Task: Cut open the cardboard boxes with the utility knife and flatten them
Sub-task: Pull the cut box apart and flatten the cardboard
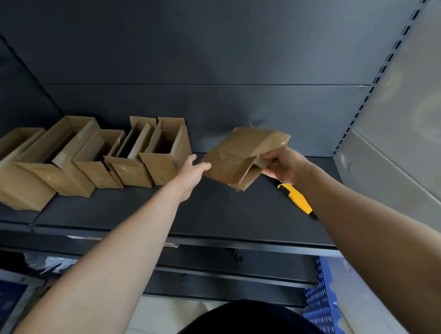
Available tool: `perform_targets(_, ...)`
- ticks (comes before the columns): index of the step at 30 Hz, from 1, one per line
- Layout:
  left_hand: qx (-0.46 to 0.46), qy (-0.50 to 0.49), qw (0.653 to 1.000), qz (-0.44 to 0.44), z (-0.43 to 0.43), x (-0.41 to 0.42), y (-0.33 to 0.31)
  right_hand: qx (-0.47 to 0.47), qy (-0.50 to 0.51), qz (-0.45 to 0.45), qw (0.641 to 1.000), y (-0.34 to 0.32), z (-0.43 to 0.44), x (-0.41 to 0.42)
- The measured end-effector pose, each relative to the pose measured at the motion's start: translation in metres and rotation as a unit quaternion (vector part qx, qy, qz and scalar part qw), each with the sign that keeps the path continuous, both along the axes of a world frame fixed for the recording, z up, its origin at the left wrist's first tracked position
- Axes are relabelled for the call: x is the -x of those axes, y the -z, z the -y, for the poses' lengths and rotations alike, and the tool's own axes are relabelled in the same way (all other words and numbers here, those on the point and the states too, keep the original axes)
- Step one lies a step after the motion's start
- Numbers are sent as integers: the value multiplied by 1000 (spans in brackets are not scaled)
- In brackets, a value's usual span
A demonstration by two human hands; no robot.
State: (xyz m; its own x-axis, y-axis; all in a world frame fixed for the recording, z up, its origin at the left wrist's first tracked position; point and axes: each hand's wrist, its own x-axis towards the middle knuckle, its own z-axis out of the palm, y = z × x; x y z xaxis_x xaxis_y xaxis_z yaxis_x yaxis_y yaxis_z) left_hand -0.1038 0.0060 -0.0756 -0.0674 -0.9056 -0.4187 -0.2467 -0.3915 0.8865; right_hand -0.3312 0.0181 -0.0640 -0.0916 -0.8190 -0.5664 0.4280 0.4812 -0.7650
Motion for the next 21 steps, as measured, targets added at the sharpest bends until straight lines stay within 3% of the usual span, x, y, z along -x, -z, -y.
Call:
perform_targets(3,-110,-40,989,-89,0,0,0,29,-87,-43,995,-3,-2,-3)
perform_targets(6,-107,-74,983,-131,1,3,1,50,-131,-47,989,-10,-2,-3)
perform_targets(14,-125,-167,944,-255,6,10,-9,65,-108,50,991,-15,0,0)
perform_targets(18,-91,-193,934,-287,9,10,-16,-12,15,13,1000,-8,1,1)
perform_targets(21,-63,-169,944,-275,12,8,-15,-54,69,-46,995,10,5,5)
